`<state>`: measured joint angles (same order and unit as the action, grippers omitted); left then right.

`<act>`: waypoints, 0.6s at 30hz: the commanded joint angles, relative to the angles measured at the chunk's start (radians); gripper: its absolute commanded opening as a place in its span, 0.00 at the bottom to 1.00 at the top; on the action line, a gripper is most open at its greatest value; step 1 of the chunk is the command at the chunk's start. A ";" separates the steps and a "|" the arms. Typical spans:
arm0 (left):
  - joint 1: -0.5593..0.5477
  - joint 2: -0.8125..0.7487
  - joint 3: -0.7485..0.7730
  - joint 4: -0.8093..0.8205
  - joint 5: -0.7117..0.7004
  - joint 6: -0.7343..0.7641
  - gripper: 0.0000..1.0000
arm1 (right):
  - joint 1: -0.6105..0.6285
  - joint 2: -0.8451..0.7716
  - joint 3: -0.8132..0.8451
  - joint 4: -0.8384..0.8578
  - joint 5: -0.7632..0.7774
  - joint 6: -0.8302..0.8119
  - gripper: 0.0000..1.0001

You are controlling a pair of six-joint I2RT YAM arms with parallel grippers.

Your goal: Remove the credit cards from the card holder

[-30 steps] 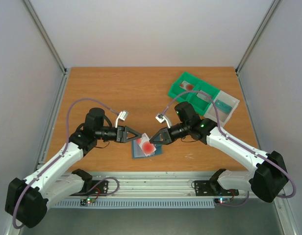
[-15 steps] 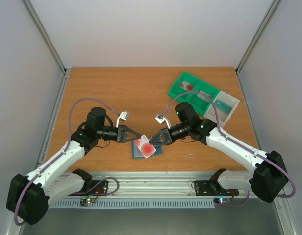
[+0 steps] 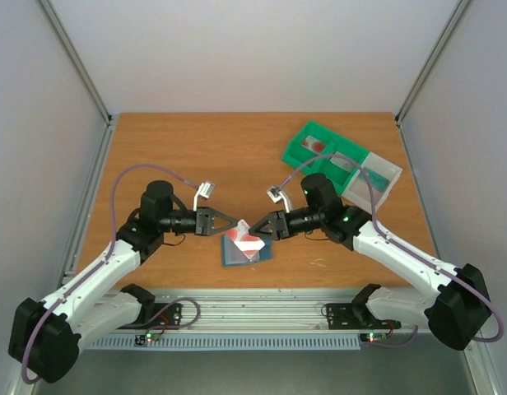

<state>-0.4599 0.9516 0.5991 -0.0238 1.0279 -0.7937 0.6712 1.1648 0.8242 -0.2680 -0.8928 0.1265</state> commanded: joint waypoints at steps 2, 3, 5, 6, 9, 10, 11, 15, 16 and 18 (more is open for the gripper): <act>-0.002 -0.028 -0.047 0.208 -0.107 -0.132 0.00 | -0.001 -0.056 -0.046 0.132 0.127 0.186 0.50; -0.002 -0.032 -0.052 0.221 -0.138 -0.153 0.00 | -0.001 -0.065 -0.051 0.141 0.150 0.211 0.52; -0.002 -0.041 -0.062 0.248 -0.191 -0.185 0.00 | -0.002 -0.086 -0.067 0.178 0.185 0.267 0.57; -0.002 -0.045 -0.069 0.264 -0.215 -0.200 0.00 | -0.001 -0.096 -0.076 0.201 0.201 0.295 0.67; -0.002 -0.060 -0.102 0.351 -0.278 -0.255 0.01 | -0.002 -0.110 -0.092 0.249 0.238 0.372 0.78; -0.002 -0.060 -0.107 0.380 -0.289 -0.279 0.00 | -0.001 -0.110 -0.089 0.248 0.249 0.383 0.77; -0.002 -0.060 -0.111 0.403 -0.297 -0.294 0.00 | -0.001 -0.108 -0.085 0.240 0.262 0.392 0.77; -0.002 -0.064 -0.134 0.506 -0.331 -0.387 0.00 | -0.001 -0.107 -0.099 0.278 0.300 0.453 0.74; -0.002 -0.066 -0.143 0.539 -0.343 -0.407 0.00 | -0.001 -0.106 -0.104 0.308 0.297 0.471 0.71; -0.002 -0.077 -0.149 0.552 -0.369 -0.433 0.00 | -0.001 -0.105 -0.114 0.356 0.292 0.504 0.64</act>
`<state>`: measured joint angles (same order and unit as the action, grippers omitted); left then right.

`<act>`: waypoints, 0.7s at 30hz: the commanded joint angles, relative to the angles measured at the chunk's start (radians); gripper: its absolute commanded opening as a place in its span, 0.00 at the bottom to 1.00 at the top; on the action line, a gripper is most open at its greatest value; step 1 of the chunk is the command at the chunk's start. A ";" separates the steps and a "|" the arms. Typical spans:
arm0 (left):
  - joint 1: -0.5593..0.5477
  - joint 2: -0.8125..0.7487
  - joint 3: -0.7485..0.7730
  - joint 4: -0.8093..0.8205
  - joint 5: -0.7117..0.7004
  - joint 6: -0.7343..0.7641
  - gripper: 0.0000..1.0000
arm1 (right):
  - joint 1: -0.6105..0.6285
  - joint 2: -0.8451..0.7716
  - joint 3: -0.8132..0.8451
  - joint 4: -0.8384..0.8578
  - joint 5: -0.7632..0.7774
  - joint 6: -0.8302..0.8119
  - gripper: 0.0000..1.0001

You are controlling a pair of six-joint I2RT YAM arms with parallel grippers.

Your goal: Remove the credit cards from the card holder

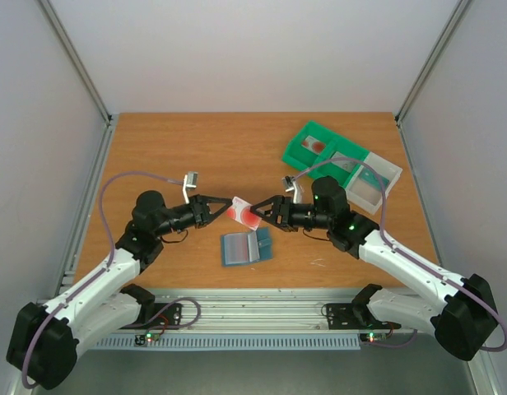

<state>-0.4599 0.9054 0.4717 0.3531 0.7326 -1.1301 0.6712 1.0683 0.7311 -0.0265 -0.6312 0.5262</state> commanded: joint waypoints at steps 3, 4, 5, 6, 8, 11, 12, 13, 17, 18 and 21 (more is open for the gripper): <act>-0.002 -0.046 -0.024 0.158 -0.117 -0.091 0.00 | 0.001 -0.016 -0.039 0.169 0.035 0.144 0.52; -0.002 -0.046 -0.027 0.156 -0.128 -0.089 0.00 | 0.001 -0.023 -0.048 0.182 0.038 0.151 0.48; -0.002 -0.046 -0.028 0.153 -0.138 -0.085 0.01 | 0.001 -0.027 -0.056 0.191 0.046 0.158 0.44; -0.002 -0.044 -0.029 0.150 -0.146 -0.081 0.00 | 0.000 -0.030 -0.060 0.195 0.053 0.162 0.40; -0.002 -0.033 -0.036 0.169 -0.154 -0.086 0.01 | 0.001 -0.032 -0.062 0.204 0.054 0.168 0.33; -0.002 -0.014 -0.045 0.218 -0.148 -0.108 0.00 | 0.001 -0.039 -0.062 0.218 0.053 0.169 0.25; -0.002 -0.011 -0.047 0.224 -0.150 -0.112 0.00 | 0.001 -0.042 -0.064 0.217 0.055 0.166 0.23; -0.002 -0.010 -0.049 0.224 -0.154 -0.112 0.00 | 0.001 -0.043 -0.066 0.217 0.061 0.167 0.22; -0.002 -0.017 -0.056 0.214 -0.172 -0.104 0.00 | 0.002 -0.030 -0.072 0.238 0.054 0.173 0.13; -0.002 -0.017 -0.057 0.214 -0.174 -0.104 0.00 | 0.001 -0.027 -0.077 0.256 0.052 0.179 0.08; -0.002 -0.017 -0.061 0.217 -0.180 -0.102 0.00 | 0.001 -0.016 -0.091 0.307 0.048 0.189 0.01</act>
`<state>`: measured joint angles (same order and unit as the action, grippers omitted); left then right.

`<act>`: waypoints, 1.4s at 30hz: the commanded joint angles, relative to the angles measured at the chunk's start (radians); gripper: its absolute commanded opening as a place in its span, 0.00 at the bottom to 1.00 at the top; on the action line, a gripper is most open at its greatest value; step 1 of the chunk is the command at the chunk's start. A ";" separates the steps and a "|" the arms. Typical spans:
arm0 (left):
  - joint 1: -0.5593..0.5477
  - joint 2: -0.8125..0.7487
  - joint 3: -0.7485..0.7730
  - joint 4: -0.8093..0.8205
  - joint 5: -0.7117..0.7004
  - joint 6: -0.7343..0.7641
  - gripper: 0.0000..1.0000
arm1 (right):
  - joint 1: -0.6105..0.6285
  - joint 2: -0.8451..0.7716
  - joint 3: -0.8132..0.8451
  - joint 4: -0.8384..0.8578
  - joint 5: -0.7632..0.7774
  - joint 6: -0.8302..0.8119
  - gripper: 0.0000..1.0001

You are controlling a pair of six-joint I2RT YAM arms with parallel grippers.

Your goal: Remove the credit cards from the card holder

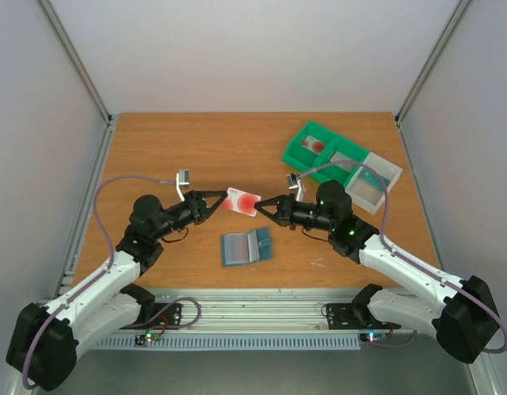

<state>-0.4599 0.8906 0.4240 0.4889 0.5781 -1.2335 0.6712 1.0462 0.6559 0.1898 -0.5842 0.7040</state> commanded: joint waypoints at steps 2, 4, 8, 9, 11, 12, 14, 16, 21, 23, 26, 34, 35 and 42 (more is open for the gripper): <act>-0.002 -0.008 -0.010 0.068 -0.024 0.010 0.00 | 0.002 0.015 -0.004 0.079 -0.010 -0.005 0.01; -0.002 -0.018 0.002 0.033 -0.020 0.031 0.01 | 0.002 0.022 0.003 0.070 -0.011 -0.016 0.01; -0.002 -0.049 0.022 -0.071 -0.025 0.080 0.26 | 0.001 0.024 0.010 0.042 0.002 -0.059 0.01; -0.002 -0.059 0.032 -0.113 -0.026 0.092 0.36 | 0.000 0.024 0.019 0.019 0.005 -0.083 0.01; -0.002 -0.080 0.062 -0.224 -0.032 0.142 0.57 | -0.004 0.024 0.045 -0.051 0.023 -0.149 0.01; -0.002 -0.090 0.080 -0.287 -0.045 0.175 0.65 | -0.012 0.024 0.058 -0.092 0.035 -0.176 0.01; -0.002 -0.106 0.123 -0.415 -0.076 0.241 0.78 | -0.037 0.022 0.073 -0.129 0.036 -0.207 0.01; -0.002 -0.121 0.159 -0.533 -0.105 0.299 0.95 | -0.069 0.025 0.103 -0.194 0.031 -0.241 0.01; -0.002 -0.125 0.206 -0.683 -0.148 0.424 0.99 | -0.109 0.074 0.231 -0.392 0.067 -0.384 0.01; -0.002 -0.113 0.234 -0.744 -0.148 0.464 0.99 | -0.127 0.103 0.273 -0.448 0.101 -0.425 0.01; -0.002 -0.085 0.284 -0.859 -0.154 0.551 0.99 | -0.169 0.142 0.307 -0.468 0.132 -0.443 0.01; -0.002 -0.060 0.288 -0.986 -0.228 0.700 0.99 | -0.318 0.256 0.364 -0.502 0.164 -0.478 0.01; -0.002 -0.058 0.284 -0.985 -0.232 0.706 0.99 | -0.337 0.271 0.367 -0.496 0.157 -0.475 0.01; -0.002 0.014 0.299 -0.977 -0.215 0.727 0.99 | -0.429 0.413 0.457 -0.503 0.144 -0.501 0.01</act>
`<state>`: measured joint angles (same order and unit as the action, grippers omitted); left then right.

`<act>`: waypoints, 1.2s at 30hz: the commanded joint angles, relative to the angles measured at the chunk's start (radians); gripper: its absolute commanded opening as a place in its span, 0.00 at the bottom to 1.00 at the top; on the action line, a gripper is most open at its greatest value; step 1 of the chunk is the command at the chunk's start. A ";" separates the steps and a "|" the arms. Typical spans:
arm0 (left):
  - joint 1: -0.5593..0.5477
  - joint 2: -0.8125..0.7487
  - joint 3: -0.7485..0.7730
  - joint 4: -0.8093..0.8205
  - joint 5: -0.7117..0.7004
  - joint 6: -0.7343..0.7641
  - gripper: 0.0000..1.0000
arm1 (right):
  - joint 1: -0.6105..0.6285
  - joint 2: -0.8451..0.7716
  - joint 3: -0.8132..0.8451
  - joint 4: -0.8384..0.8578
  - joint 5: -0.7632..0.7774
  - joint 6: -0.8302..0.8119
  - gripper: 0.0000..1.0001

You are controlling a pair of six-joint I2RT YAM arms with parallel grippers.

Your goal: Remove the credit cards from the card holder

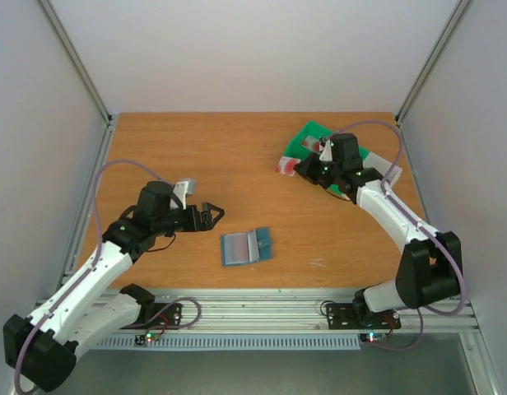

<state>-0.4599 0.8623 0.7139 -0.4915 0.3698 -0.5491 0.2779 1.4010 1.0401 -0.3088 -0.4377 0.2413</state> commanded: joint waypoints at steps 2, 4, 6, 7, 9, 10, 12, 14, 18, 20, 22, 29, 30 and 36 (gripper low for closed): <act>-0.002 0.058 -0.001 0.018 -0.019 0.032 0.99 | -0.050 0.103 0.097 0.010 -0.013 -0.045 0.01; -0.002 0.059 -0.014 0.036 -0.025 0.018 0.99 | -0.064 0.147 0.127 0.014 -0.015 -0.051 0.01; -0.002 0.064 -0.013 0.034 -0.026 0.015 0.99 | -0.077 0.199 0.164 0.018 -0.019 -0.054 0.01; -0.002 0.068 -0.009 0.025 -0.028 0.017 0.99 | -0.083 0.222 0.183 0.015 -0.019 -0.063 0.01; -0.002 0.071 -0.005 0.013 -0.037 0.020 0.99 | -0.092 0.259 0.227 -0.007 0.000 -0.084 0.01; -0.002 0.073 -0.008 0.015 -0.041 0.018 0.99 | -0.098 0.276 0.245 -0.016 0.010 -0.094 0.01; -0.002 0.077 -0.015 0.032 -0.054 0.004 0.99 | -0.114 0.302 0.274 -0.027 0.012 -0.105 0.01; -0.002 0.090 -0.015 0.052 -0.054 -0.011 0.99 | -0.128 0.331 0.319 -0.042 0.002 -0.117 0.01; -0.002 0.121 0.004 0.063 -0.094 -0.014 0.99 | -0.153 0.420 0.446 -0.142 0.021 -0.142 0.01; -0.002 0.139 0.022 0.054 -0.103 -0.010 0.99 | -0.177 0.446 0.473 -0.144 0.005 -0.143 0.01; -0.002 0.154 0.032 0.052 -0.110 -0.010 0.99 | -0.198 0.459 0.487 -0.139 -0.015 -0.145 0.01; -0.002 0.210 0.031 0.104 -0.103 -0.072 0.99 | -0.230 0.573 0.640 -0.297 -0.030 -0.165 0.01; -0.002 0.215 0.040 0.094 -0.105 -0.072 0.99 | -0.231 0.584 0.647 -0.301 -0.027 -0.168 0.01; -0.002 0.208 0.049 0.077 -0.152 -0.084 0.99 | -0.245 0.631 0.703 -0.337 -0.002 -0.188 0.01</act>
<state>-0.4599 1.0767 0.7334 -0.4477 0.2634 -0.6090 0.0433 2.0003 1.6756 -0.5858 -0.4492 0.0868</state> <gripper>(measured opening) 0.994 0.016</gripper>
